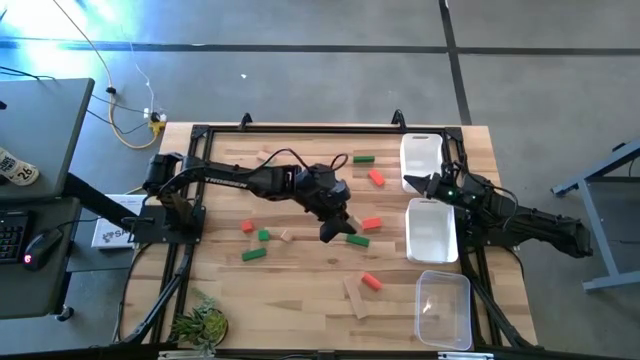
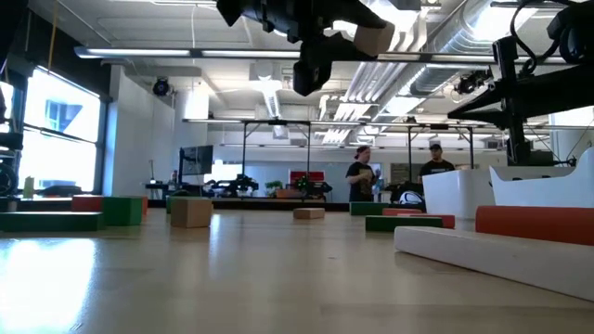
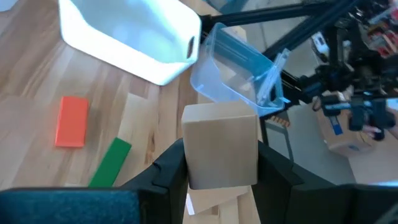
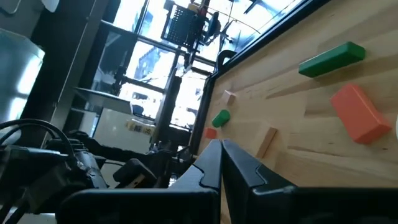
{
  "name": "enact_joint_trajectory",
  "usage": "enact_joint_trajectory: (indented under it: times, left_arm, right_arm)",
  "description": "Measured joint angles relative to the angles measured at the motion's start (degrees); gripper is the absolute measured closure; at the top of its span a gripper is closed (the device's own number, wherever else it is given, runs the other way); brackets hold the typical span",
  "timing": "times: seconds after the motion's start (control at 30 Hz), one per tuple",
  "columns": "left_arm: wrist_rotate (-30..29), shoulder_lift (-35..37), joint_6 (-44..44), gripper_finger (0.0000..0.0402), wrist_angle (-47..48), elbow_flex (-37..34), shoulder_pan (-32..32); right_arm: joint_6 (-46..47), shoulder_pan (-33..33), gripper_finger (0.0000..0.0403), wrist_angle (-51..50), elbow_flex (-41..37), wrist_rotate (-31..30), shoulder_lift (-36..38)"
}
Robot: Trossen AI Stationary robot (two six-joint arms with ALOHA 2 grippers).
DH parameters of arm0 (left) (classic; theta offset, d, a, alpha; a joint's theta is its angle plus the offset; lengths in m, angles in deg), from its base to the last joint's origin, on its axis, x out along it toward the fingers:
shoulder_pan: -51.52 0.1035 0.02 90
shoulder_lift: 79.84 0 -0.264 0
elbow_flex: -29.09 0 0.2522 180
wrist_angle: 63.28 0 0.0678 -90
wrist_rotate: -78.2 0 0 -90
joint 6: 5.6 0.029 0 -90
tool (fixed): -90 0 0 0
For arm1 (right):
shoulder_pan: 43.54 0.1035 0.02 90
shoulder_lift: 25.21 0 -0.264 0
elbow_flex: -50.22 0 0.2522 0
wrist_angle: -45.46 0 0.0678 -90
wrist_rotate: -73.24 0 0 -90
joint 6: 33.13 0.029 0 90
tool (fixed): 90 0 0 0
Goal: Sort & place blocks by color
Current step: Put the brown block into the top white bin
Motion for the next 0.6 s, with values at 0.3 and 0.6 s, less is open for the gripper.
enact_joint_trajectory:
  times: [0.3,0.6]
  left_arm:
    - [2.74,0.01,2.89,0.0284,0.62,0.00,0.16]
    - [2.68,0.01,3.28,0.0284,0.59,0.00,0.10]
  right_arm:
    - [-0.04,0.00,0.0403,0.00,0.07,-0.87,0.00]
    - [-1.89,-0.02,0.0403,-0.35,0.09,-1.83,0.00]
